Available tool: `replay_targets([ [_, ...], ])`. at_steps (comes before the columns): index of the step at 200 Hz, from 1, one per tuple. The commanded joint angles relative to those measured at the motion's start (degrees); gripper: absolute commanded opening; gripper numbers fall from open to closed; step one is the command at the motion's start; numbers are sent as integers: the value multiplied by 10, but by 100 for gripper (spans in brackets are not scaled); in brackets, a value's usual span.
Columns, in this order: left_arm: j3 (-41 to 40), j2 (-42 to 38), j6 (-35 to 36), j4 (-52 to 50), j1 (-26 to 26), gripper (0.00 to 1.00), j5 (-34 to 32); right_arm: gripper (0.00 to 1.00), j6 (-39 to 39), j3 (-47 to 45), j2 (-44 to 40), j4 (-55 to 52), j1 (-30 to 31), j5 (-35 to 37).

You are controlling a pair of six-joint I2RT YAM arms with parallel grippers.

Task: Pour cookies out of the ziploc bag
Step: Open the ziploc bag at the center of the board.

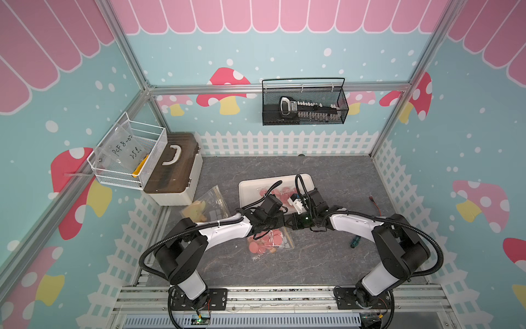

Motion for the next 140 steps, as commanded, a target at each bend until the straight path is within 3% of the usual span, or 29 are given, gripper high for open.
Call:
replay_targets([
  [1, -6, -20, 7, 7, -3, 0, -15, 0, 2, 4, -3, 1, 2, 3],
  [75, -5, -12, 2, 18, -5, 0, 5, 17, 9, 5, 7, 16, 2, -10],
  [94, -5, -12, 1, 18, -5, 0, 5, 16, 9, 4, 8, 16, 2, -8],
  [140, -6, -14, 0, 20, -5, 0, 9, 2, 10, 3, 13, 19, 2, -9],
])
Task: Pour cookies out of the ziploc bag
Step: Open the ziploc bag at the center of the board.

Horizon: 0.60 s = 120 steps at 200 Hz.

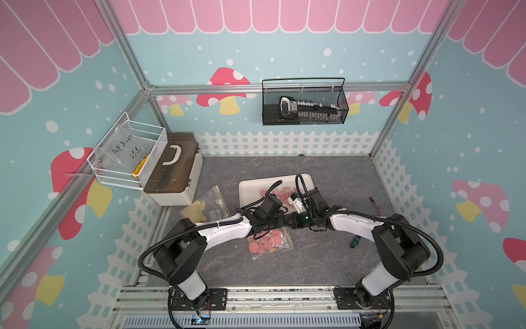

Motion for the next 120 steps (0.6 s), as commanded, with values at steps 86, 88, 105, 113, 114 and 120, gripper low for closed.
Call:
replay_targets([
  [86, 1, -14, 19, 8, -3, 0, 25, 0, -2, 0, 12, -5, 2, 24],
  [88, 1, -14, 19, 8, -3, 0, 25, 0, -2, 0, 13, -6, 2, 25],
  [105, 3, -16, 23, 4, -3, 0, 30, 0, -2, -1, 14, -9, 2, 33],
  [113, 4, -17, 25, 1, -3, 0, 29, 0, -1, 0, 15, -9, 2, 35],
  [114, 5, -17, 25, 1, -3, 0, 29, 0, -1, 0, 15, -9, 2, 35],
  [120, 5, -18, 27, -1, -3, 0, 29, 0, 0, 0, 15, -9, 2, 37],
])
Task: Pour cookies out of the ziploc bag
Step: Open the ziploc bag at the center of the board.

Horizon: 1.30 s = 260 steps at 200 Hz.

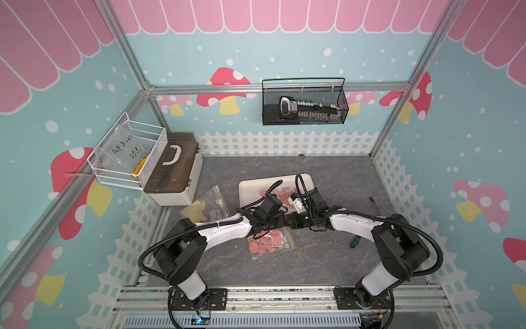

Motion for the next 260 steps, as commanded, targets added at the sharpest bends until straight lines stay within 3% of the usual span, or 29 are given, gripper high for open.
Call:
replay_targets([
  [1, 5, -19, 11, -2, -3, 0, 16, 0, -1, 0, 12, -6, 2, 25],
  [260, 20, -49, 27, -43, -3, 0, 43, 0, 21, -2, 12, -25, 1, 74],
])
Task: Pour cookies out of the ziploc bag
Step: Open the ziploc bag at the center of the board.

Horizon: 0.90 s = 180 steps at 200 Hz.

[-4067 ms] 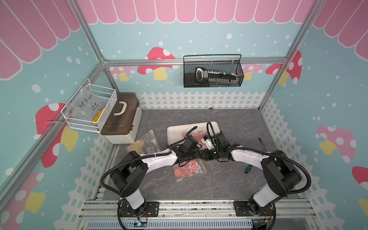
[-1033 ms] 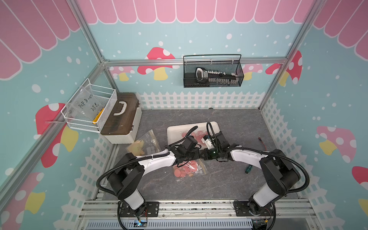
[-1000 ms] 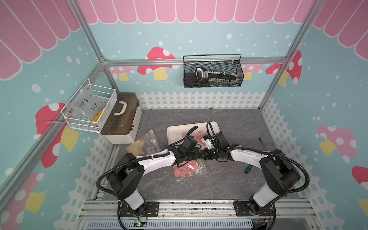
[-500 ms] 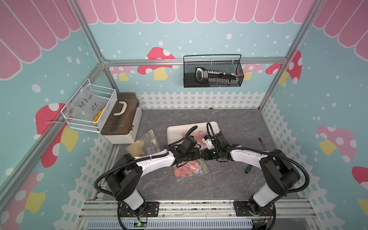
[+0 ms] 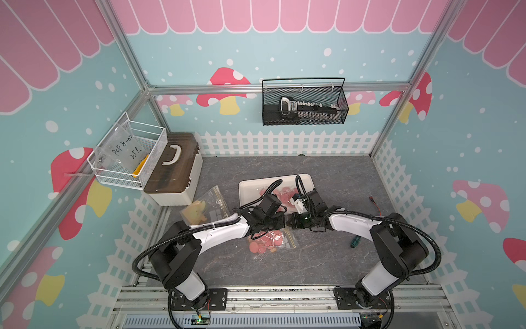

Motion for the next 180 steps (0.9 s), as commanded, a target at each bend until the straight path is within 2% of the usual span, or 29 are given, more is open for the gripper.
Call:
replay_targets([
  [1, 17, -23, 10, -10, -3, 0, 12, 0, 10, -2, 6, -11, -2, 15],
  [46, 24, -32, 27, -25, -3, 0, 17, 0, 2, 0, -7, -10, -1, -8],
  [64, 27, -35, 36, -29, -3, 0, 17, 7, -3, -1, -9, -2, -3, -35],
  [90, 31, -40, 48, -36, -3, 0, 15, 25, -9, 0, -12, 0, -4, -64],
  [111, 32, -44, 54, -36, -3, 0, 18, 31, -12, -2, -15, 1, -6, -78],
  [180, 45, -56, 74, -64, 9, 0, -21, 33, -20, -22, -45, -20, -8, -112],
])
